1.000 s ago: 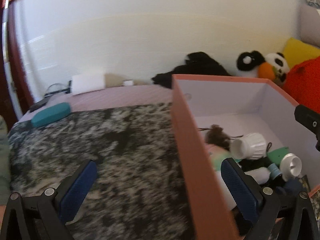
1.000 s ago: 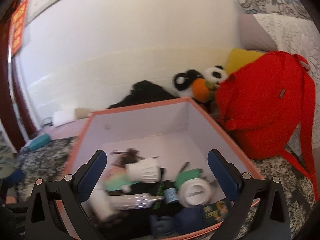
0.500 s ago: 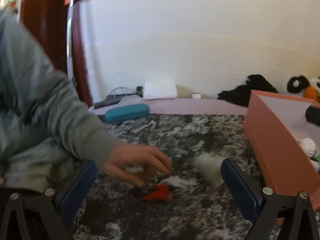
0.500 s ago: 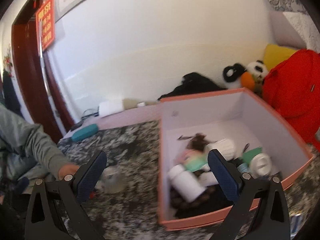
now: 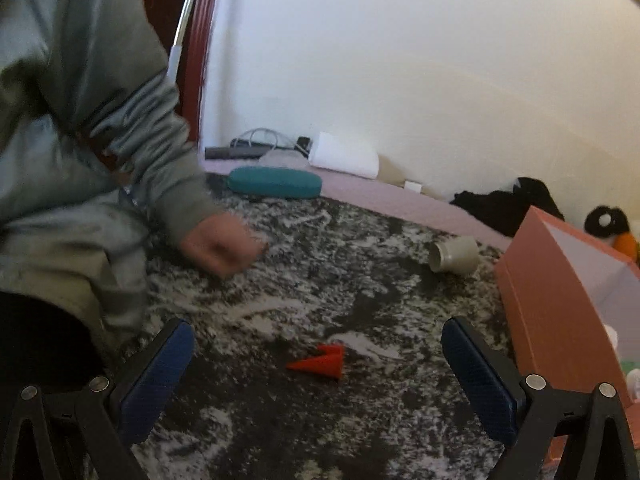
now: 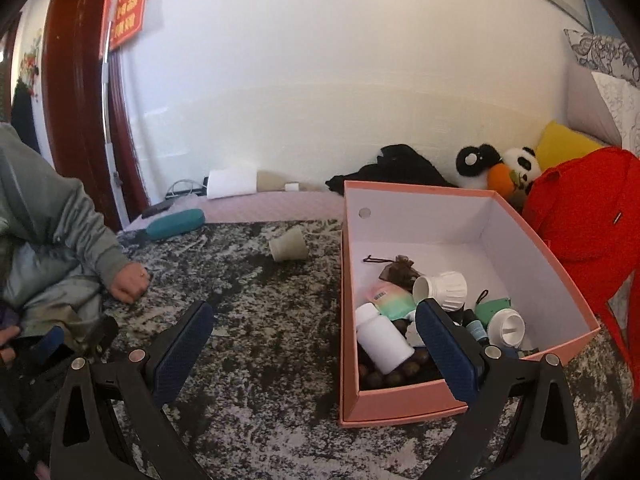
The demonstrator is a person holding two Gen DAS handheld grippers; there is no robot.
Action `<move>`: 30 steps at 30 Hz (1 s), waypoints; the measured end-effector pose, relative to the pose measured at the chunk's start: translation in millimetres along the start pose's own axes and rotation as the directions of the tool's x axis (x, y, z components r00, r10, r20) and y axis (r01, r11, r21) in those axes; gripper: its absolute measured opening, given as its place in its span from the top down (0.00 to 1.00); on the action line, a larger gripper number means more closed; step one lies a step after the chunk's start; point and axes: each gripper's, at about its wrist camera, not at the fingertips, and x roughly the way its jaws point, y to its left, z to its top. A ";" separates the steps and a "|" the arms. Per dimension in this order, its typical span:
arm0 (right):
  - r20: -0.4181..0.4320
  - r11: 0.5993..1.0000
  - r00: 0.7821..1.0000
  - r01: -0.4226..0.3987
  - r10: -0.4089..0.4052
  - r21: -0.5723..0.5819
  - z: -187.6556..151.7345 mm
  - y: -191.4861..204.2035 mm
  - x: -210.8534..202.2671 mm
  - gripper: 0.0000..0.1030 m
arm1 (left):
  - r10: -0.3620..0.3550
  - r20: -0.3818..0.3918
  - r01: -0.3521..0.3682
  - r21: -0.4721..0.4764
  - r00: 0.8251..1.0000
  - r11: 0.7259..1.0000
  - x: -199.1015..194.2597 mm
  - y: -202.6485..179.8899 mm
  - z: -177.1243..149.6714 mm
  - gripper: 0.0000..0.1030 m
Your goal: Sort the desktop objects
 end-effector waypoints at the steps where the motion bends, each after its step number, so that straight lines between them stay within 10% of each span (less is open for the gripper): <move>1: -0.008 1.000 1.000 -0.005 0.005 -0.001 -0.9 -0.3 1.3 0.00 | -0.001 -0.007 0.001 0.000 1.000 1.000 1.4 0.2 -1.0 0.01; 30: -0.012 1.000 1.000 -0.006 0.005 -0.010 -3.7 -1.7 4.1 0.00 | 0.065 0.019 -0.068 0.268 0.998 0.961 10.9 -39.9 -19.6 0.01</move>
